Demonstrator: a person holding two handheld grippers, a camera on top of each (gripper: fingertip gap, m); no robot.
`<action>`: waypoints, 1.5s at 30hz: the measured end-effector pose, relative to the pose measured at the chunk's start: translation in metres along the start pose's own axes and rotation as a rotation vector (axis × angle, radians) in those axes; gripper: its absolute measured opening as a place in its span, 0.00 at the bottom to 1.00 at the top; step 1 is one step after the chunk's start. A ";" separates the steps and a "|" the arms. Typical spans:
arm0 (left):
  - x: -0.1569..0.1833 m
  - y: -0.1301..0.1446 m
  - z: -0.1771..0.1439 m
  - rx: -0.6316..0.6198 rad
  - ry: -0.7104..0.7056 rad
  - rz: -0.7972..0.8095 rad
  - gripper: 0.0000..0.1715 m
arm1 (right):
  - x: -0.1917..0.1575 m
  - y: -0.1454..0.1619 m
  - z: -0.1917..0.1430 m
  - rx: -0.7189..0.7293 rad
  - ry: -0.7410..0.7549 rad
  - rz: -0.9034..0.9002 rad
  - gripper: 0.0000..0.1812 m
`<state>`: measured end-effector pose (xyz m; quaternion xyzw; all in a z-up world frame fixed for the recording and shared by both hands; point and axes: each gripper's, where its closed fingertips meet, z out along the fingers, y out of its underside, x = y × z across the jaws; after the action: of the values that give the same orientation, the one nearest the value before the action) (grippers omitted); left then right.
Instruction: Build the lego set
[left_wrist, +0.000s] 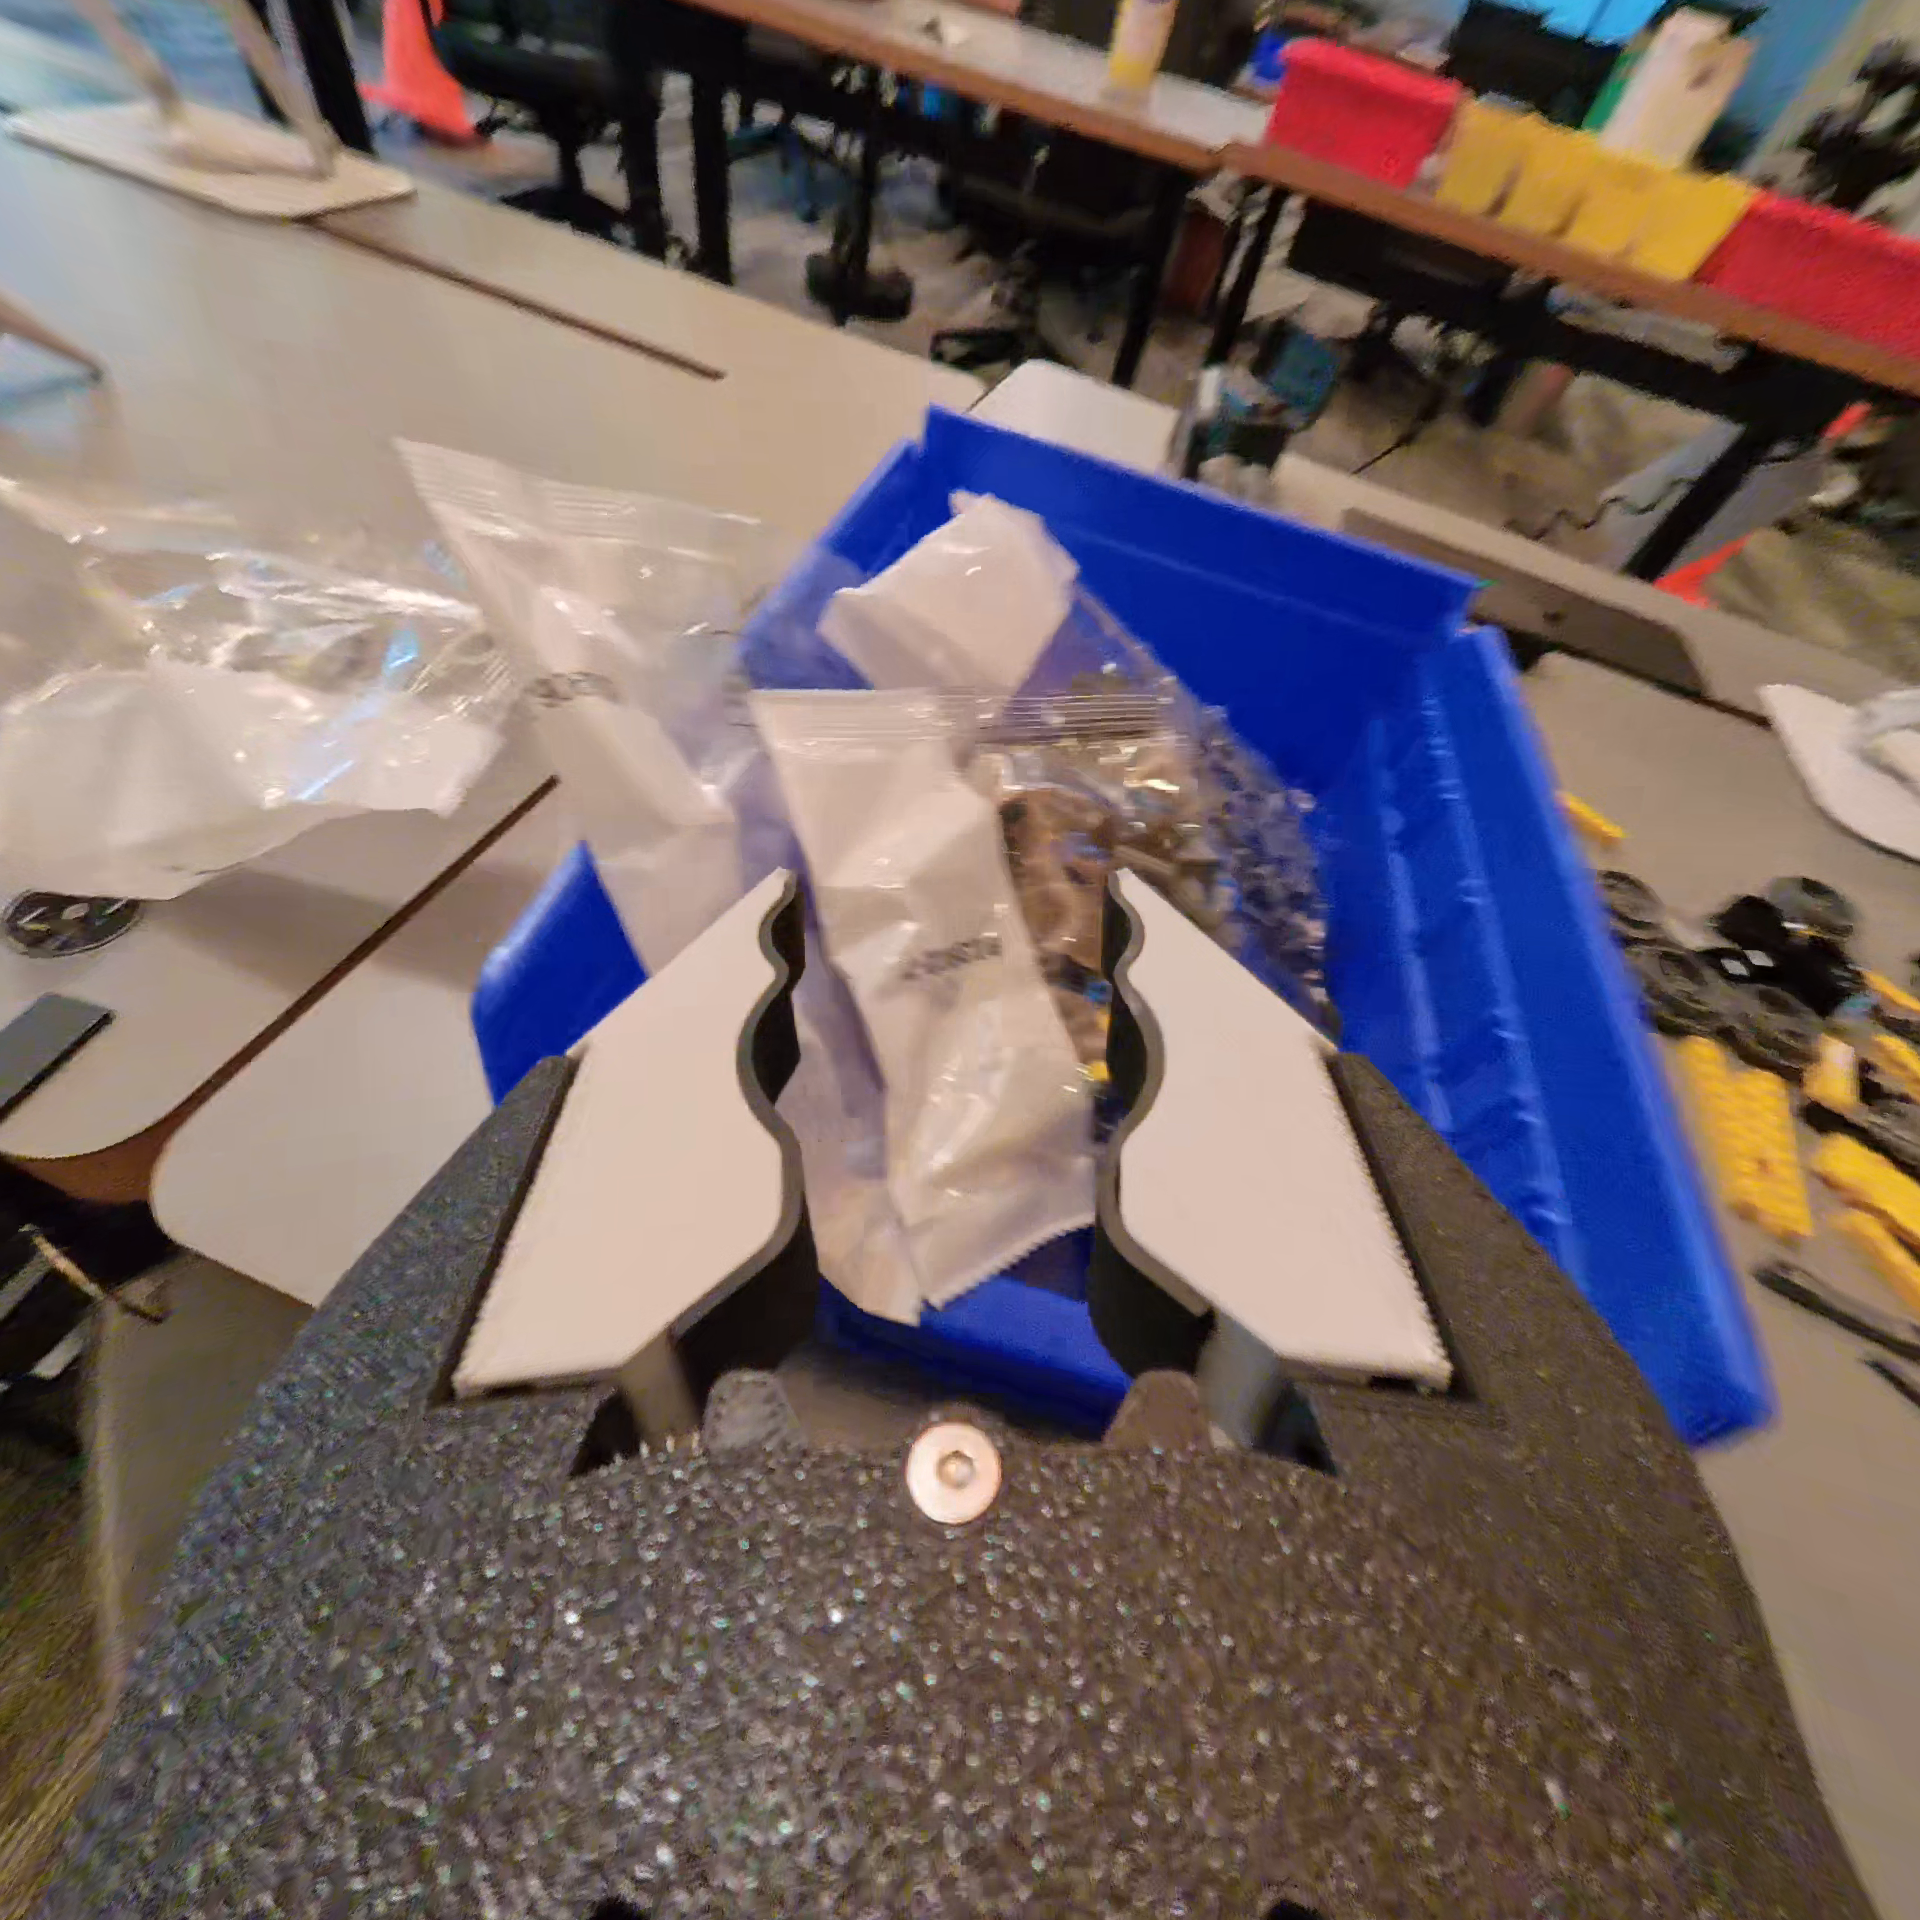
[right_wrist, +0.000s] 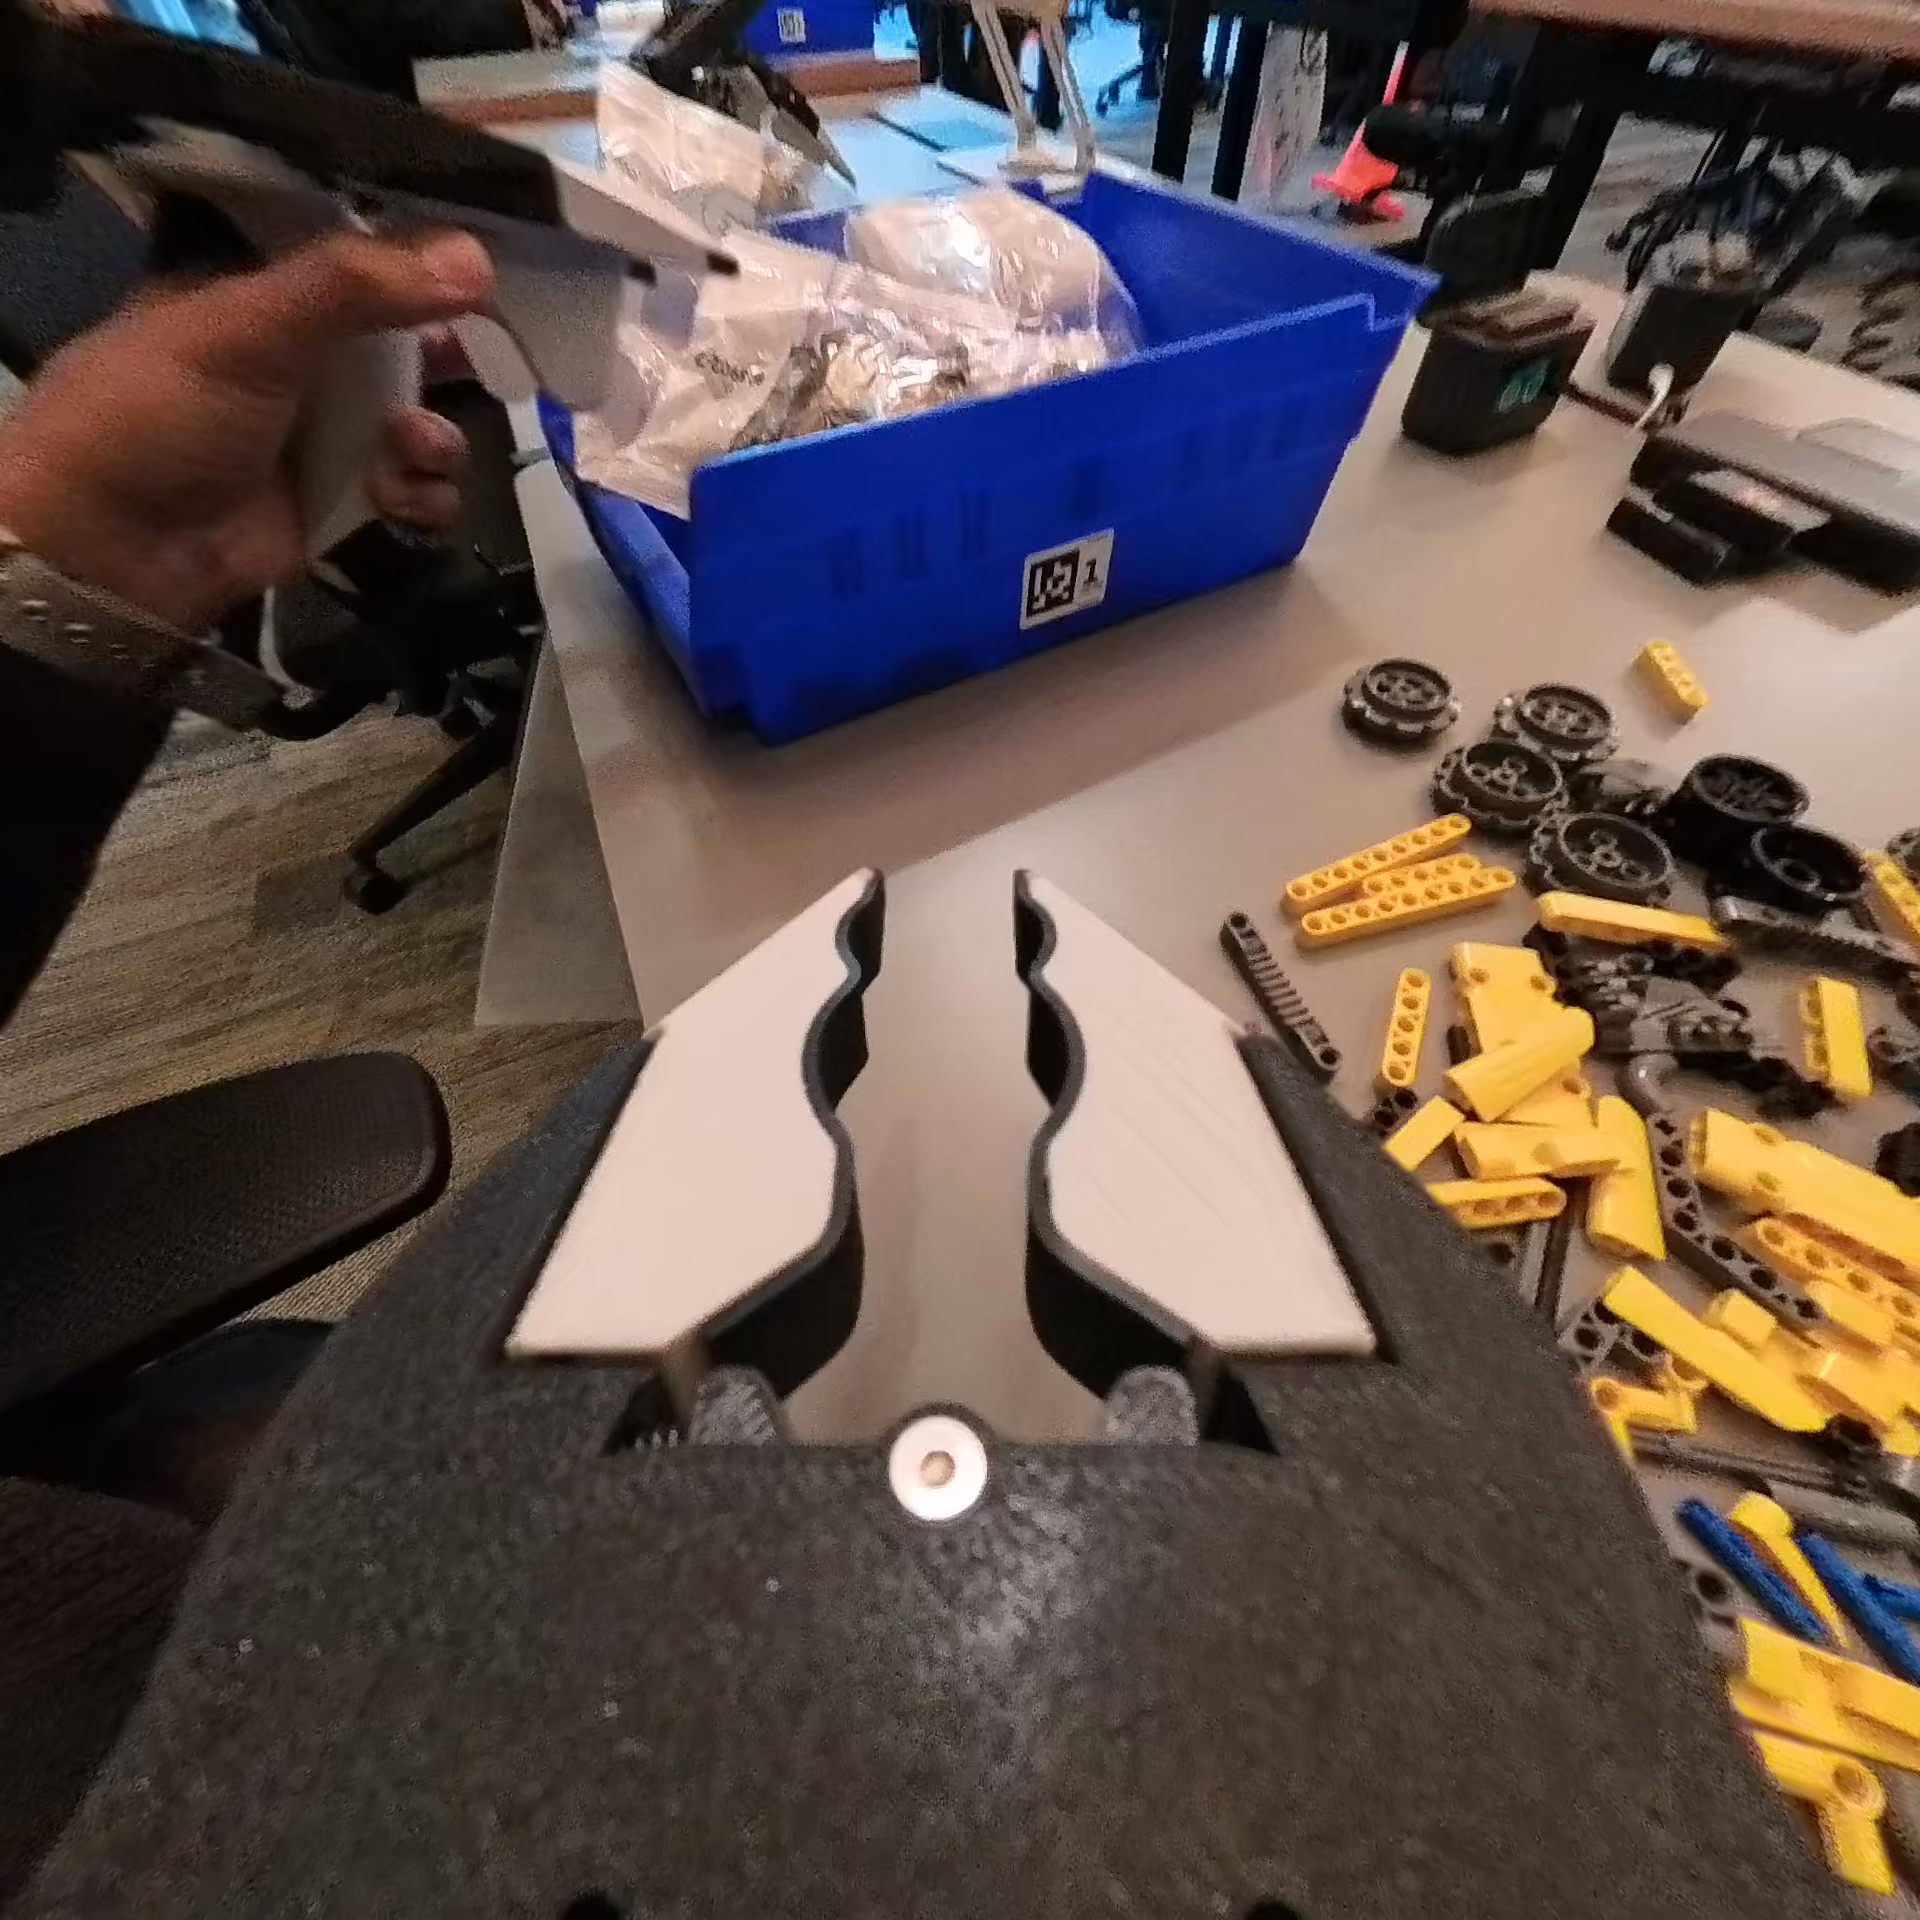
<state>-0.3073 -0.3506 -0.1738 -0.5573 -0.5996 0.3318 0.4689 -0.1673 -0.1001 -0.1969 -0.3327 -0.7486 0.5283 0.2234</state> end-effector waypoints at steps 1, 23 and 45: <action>-0.008 0.004 0.008 -0.032 -0.027 0.001 0.34 | -0.002 -0.004 -0.002 0.021 -0.002 -0.006 0.11; 0.241 -0.032 -0.136 0.413 0.683 0.368 0.00 | 0.017 -0.041 -0.060 0.285 -0.113 0.276 0.29; 0.343 0.083 -0.135 0.285 0.881 0.214 0.00 | 0.074 0.001 -0.136 0.464 -0.066 0.574 0.33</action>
<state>-0.1308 -0.0184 -0.1386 -0.6336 -0.2314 0.1891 0.7136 -0.1244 0.0419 -0.1527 -0.4524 -0.4918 0.7356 0.1113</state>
